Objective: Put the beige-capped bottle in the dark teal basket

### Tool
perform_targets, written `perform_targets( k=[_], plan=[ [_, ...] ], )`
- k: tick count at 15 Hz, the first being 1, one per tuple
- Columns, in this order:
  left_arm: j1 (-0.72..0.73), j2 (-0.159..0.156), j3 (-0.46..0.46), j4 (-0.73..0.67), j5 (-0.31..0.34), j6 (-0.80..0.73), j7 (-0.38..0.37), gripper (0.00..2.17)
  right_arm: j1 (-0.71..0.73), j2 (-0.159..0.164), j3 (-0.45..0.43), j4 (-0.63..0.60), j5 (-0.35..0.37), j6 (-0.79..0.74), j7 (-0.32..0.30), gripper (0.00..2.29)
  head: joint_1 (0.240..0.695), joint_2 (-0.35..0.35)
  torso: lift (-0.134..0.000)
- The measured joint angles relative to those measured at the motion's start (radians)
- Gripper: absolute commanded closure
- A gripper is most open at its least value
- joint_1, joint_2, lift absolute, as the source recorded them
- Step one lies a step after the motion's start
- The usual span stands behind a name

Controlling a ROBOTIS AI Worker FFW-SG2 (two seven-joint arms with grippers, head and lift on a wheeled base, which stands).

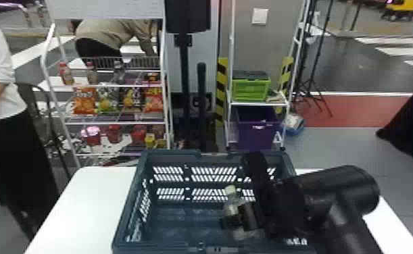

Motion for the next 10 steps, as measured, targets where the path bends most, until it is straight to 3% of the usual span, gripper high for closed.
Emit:
perform_targets(
  k=[5, 10],
  plan=[
    [-0.005, 0.0, 0.0, 0.007, 0.004, 0.0, -0.002, 0.17, 0.008, 0.0, 0.001, -0.026, -0.004, -0.004, 0.0, 0.04, 0.499, 0.0, 0.0],
    [-0.006, -0.001, 0.0, 0.015, 0.006, -0.002, -0.003, 0.17, 0.093, 0.0, 0.013, -0.252, 0.026, -0.009, 0.001, 0.04, 0.499, 0.0, 0.0]
  ],
)
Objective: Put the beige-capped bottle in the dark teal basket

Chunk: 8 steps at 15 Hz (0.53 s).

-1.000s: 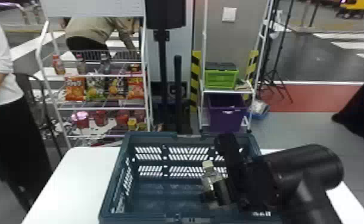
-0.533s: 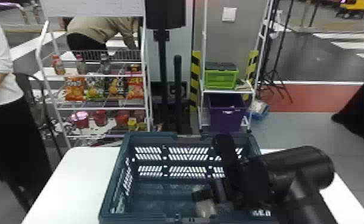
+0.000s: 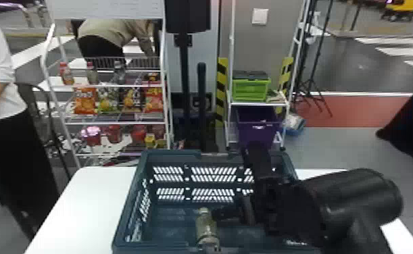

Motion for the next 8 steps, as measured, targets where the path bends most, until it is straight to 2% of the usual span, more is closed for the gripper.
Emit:
perform_targets(
  k=[2, 3, 6, 8],
  plan=[
    [-0.001, 0.0, -0.001, 0.003, -0.001, -0.001, -0.002, 0.17, 0.063, -0.012, 0.015, -0.087, 0.032, -0.059, 0.0, 0.04, 0.499, 0.0, 0.0],
    [-0.002, -0.001, -0.002, 0.003, -0.001, -0.001, -0.002, 0.17, 0.109, -0.026, 0.017, -0.121, 0.041, -0.139, -0.003, 0.04, 0.499, 0.0, 0.0],
    [-0.004, 0.0, -0.006, -0.003, -0.001, 0.003, 0.0, 0.17, 0.289, -0.065, 0.003, -0.209, 0.072, -0.524, -0.005, 0.04, 0.499, 0.0, 0.0],
    [-0.004, 0.001, -0.014, -0.013, -0.003, 0.014, 0.002, 0.17, 0.38, -0.094, -0.015, -0.268, 0.075, -0.606, -0.005, 0.04, 0.499, 0.0, 0.0]
  ],
)
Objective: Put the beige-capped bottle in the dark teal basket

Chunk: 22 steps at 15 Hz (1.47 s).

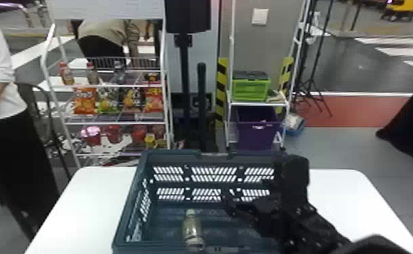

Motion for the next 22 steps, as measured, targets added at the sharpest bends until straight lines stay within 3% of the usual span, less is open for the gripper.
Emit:
perform_targets(
  k=[2, 8, 12, 16, 22],
  plan=[
    [0.0, 0.0, -0.005, -0.006, -0.003, 0.003, 0.001, 0.17, 0.108, -0.027, -0.027, -0.048, 0.0, -0.092, 0.0, 0.04, 0.499, 0.0, 0.0],
    [-0.013, 0.0, -0.018, -0.036, -0.011, 0.072, 0.002, 0.17, 0.474, -0.077, -0.148, -0.1, -0.015, -0.629, 0.018, 0.05, 0.499, 0.0, 0.0],
    [-0.024, 0.0, -0.029, -0.048, -0.014, 0.092, 0.007, 0.17, 0.653, -0.074, -0.207, -0.059, -0.02, -0.886, 0.032, 0.07, 0.499, 0.0, 0.0],
    [-0.028, 0.0, -0.029, -0.048, -0.012, 0.092, 0.009, 0.17, 0.754, -0.055, -0.23, 0.001, -0.033, -1.044, 0.076, 0.08, 0.499, 0.0, 0.0],
    [-0.026, 0.0, -0.027, -0.05, -0.009, 0.092, 0.013, 0.17, 0.8, -0.032, -0.265, 0.046, -0.046, -1.128, 0.11, 0.08, 0.499, 0.0, 0.0]
  ],
)
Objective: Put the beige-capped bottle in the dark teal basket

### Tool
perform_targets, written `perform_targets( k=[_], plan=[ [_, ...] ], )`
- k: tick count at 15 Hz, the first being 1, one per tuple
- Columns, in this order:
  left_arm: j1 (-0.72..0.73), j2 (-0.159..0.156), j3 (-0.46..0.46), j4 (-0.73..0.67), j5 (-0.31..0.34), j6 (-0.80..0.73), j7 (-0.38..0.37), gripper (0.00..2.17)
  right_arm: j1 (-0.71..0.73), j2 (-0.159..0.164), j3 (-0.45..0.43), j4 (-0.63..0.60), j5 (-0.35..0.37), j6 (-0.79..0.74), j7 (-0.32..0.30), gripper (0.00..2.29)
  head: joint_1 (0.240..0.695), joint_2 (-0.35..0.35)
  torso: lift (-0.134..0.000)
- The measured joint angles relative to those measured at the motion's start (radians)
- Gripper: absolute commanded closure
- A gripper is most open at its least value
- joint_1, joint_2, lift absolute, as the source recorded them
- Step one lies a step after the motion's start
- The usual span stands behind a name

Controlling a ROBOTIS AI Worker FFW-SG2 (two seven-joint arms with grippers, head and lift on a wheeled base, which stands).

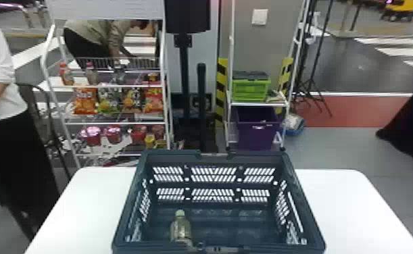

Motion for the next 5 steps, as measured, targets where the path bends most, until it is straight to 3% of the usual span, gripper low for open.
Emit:
perform_targets(
  k=[5],
  plan=[
    [0.007, 0.0, 0.002, -0.003, 0.001, -0.002, 0.0, 0.17, 0.003, 0.007, -0.008, 0.021, 0.0, 0.0, 0.005, 0.08, 0.499, 0.0, 0.0]
  ],
)
